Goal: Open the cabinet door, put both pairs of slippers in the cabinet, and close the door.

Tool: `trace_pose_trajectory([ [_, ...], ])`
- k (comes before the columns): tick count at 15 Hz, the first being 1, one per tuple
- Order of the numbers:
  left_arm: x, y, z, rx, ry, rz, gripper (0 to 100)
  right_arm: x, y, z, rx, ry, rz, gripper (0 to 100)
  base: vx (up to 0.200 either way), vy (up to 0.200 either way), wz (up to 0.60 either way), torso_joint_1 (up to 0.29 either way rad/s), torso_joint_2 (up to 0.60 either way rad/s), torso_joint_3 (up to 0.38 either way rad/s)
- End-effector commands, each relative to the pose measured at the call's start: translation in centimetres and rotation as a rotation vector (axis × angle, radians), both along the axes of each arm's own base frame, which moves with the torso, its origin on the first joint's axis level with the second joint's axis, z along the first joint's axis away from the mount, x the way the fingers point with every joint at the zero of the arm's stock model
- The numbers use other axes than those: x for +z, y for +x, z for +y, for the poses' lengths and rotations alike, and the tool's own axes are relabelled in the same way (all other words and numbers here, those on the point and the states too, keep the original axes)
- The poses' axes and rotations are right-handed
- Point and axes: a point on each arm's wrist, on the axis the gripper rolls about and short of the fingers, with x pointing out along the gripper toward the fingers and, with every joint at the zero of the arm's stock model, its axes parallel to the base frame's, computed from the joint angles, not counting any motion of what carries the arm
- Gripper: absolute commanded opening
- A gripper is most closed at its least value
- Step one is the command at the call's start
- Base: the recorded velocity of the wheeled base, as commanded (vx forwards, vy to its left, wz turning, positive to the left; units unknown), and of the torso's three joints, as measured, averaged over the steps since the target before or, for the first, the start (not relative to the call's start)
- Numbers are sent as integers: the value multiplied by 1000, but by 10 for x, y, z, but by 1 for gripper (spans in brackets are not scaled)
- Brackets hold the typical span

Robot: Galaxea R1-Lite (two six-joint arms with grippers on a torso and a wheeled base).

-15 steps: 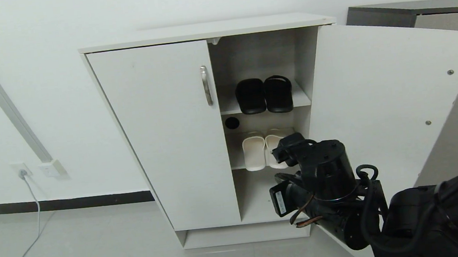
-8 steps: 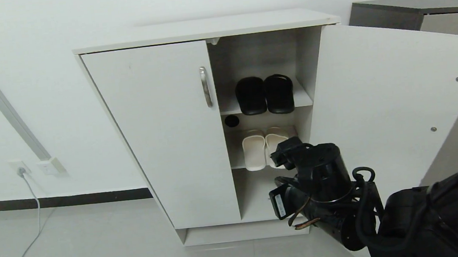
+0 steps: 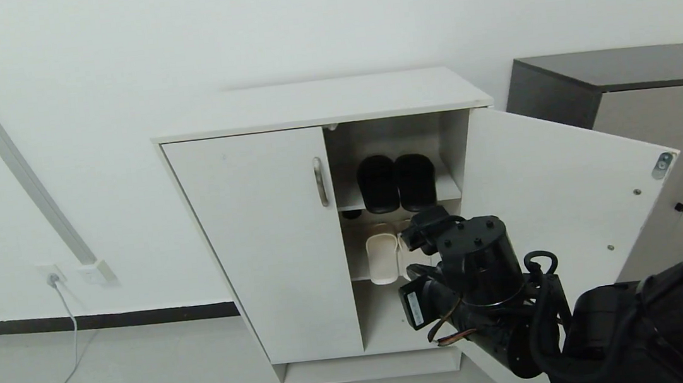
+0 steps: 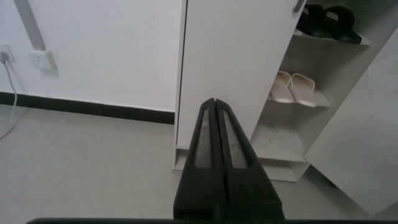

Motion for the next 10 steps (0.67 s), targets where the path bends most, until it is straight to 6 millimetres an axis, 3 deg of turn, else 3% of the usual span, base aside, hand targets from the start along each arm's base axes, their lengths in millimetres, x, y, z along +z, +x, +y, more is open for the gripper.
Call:
trace_pose_trajectory([
  [1,0,0,0,1,0,1,0,-1,0,0,-1,-1,1,0,0,0,0,139,-471,-325],
  [10,0,0,0,1,0,-1,0,-1,0,0,-1,-1,1,0,0,0,0,176,-487,-317],
])
